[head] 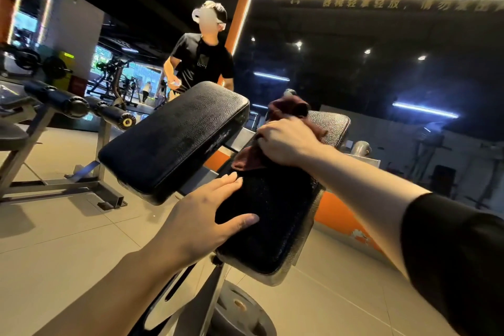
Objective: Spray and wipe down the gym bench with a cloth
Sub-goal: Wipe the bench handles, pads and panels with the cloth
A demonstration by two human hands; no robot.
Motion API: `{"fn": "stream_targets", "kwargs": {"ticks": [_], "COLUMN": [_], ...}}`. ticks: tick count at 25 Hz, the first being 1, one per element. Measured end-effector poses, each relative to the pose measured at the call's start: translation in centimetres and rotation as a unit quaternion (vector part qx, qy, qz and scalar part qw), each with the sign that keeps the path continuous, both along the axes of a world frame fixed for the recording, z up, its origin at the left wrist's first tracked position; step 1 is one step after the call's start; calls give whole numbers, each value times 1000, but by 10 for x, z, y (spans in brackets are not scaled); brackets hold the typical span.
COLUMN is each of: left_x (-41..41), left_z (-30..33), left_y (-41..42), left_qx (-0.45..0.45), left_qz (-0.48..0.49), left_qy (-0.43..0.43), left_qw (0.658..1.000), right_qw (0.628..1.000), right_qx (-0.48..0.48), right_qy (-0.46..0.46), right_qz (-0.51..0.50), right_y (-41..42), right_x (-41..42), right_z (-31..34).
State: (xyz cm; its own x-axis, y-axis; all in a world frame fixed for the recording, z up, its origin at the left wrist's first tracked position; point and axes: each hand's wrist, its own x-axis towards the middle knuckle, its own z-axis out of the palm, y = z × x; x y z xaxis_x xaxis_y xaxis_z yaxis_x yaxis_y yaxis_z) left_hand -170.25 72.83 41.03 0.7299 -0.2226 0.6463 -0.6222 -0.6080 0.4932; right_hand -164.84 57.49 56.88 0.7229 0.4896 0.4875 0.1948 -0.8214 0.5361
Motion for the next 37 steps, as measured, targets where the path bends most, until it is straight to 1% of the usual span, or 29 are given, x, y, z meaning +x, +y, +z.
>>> {"fn": "stream_targets", "kwargs": {"ticks": [2, 3, 5, 6, 7, 8, 9, 10, 12, 13, 14, 15, 16, 17, 18, 22, 24, 26, 27, 29, 31, 32, 34, 37], "left_x": [-1, 0, 1, 2, 3, 4, 4, 4, 2, 0, -2, -3, -4, -4, -3, 2, 3, 3, 2, 1, 0, 0, 1, 5], "left_z": [1, 1, 0, 0, -1, -1, -2, -2, -1, 0, 2, 3, 3, 3, 2, -1, -2, -1, -2, -2, -3, -3, -3, -3], "left_y": [2, 3, 3, 3, 3, 3, 2, 2, 2, 2, 2, 2, 1, 2, 3, 4, 3, 2, 2, 1, 0, 0, 1, 1], "left_qx": [-4, -3, -3, -8, -14, -18, -18, -16, -9, -8, -5, 1, 9, 13, 11, -3, -5, -2, 1, 7, 11, 11, 12, -6], "left_qz": [-2, -3, -6, -8, -9, -10, -9, -8, -6, -7, -5, 1, 8, 11, 8, -12, -13, -10, -6, 2, 6, 8, 10, -3], "left_qy": [6, 4, 0, -1, -1, -1, -2, -2, 8, 17, 26, 33, 33, 29, 24, 8, 3, -3, -4, -5, -8, -10, -13, -17], "left_qw": [1000, 1000, 1000, 1000, 1000, 1000, 1000, 1000, 1000, 1000, 1000, 999, 999, 999, 1000, 1000, 1000, 1000, 1000, 1000, 1000, 1000, 1000, 1000], "right_qw": [999, 999, 998, 996, 993, 992, 991, 989, 971, 966, 974, 988, 996, 997, 997, 998, 997, 997, 996, 996, 997, 997, 997, 999], "right_qx": [-19, -26, -42, -35, -9, 33, 80, 128, 195, 196, 159, 100, 47, 21, 13, 51, 71, 71, 76, 82, 51, 29, 4, 17], "right_qy": [37, 41, 16, -5, -22, -31, -39, -58, -82, -57, -11, 34, 65, 77, 72, 29, 14, -20, -20, 18, 61, 68, 67, 32], "right_qz": [27, 18, -47, -85, -113, -119, -96, -38, 113, 160, 161, 116, 41, -17, -39, 9, -1, -26, -33, -14, 21, 34, 30, 8], "right_y": [18, 18, 1, -12, -22, -30, -34, -34, -24, -18, -10, -4, 1, 4, 5, -8, -25, -37, -36, -20, -2, 4, 7, -13], "right_x": [10, 15, 18, 18, 15, 11, 6, 2, -3, -4, -4, -3, 0, 4, 6, -11, -26, -33, -32, -16, 3, 10, 20, 20], "right_z": [-12, -13, -5, 0, 5, 9, 11, 11, 11, 11, 10, 6, 2, -3, -7, 2, 7, 5, 3, -1, -3, -3, 2, 17]}}
